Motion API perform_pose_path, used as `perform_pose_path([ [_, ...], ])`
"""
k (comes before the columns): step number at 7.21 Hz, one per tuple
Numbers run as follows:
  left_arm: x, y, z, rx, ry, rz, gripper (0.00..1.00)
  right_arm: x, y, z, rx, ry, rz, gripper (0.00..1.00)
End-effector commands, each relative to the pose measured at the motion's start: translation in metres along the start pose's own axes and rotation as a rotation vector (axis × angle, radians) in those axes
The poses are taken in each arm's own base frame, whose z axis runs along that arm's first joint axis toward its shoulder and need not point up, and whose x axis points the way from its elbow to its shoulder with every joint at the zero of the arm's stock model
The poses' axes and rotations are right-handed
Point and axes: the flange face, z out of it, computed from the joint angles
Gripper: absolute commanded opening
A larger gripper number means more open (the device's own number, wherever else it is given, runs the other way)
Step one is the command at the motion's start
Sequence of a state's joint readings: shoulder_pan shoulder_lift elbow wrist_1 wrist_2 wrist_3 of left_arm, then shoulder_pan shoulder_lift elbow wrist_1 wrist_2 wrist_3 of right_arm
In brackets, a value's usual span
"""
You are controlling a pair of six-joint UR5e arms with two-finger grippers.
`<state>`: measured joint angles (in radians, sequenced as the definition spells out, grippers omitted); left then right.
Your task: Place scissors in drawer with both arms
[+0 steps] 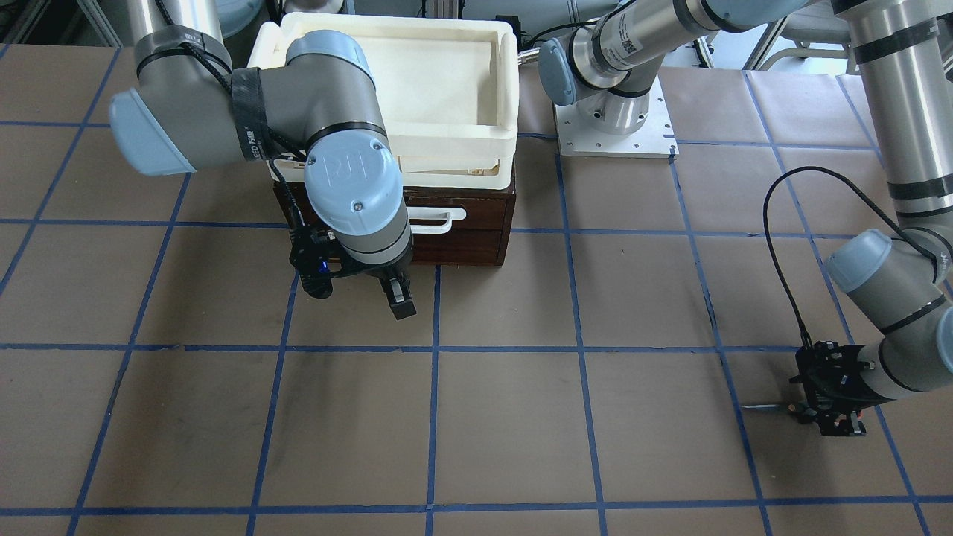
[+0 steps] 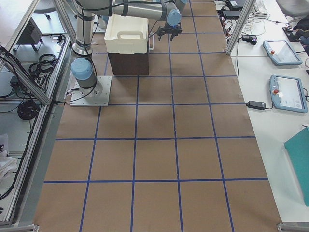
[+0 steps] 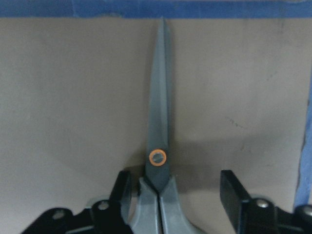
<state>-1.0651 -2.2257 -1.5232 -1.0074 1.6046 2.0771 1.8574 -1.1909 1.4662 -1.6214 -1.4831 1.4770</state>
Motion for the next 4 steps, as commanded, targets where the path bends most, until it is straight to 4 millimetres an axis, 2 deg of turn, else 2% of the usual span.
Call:
perform_pose_path([
  [1,-0.0009,0.0022,-0.0027,-0.007,-0.013,0.007,0.68,0.0073,-0.0041,-0.0171,0.003,-0.035,-0.189,1.0],
  [2,-0.0011,0.0026,-0.0044,-0.01,-0.015,0.014,0.68,0.0035,-0.0028,-0.0204,-0.003,-0.069,-0.207,1.0],
  [3,-0.0009,0.0024,-0.0029,-0.009,-0.013,0.016,0.67,-0.0004,-0.0038,-0.0208,0.003,-0.091,-0.111,1.0],
  [4,-0.0038,0.0039,-0.0051,-0.025,-0.044,0.016,0.63,-0.0019,-0.0039,-0.0183,-0.006,-0.087,0.015,1.0],
])
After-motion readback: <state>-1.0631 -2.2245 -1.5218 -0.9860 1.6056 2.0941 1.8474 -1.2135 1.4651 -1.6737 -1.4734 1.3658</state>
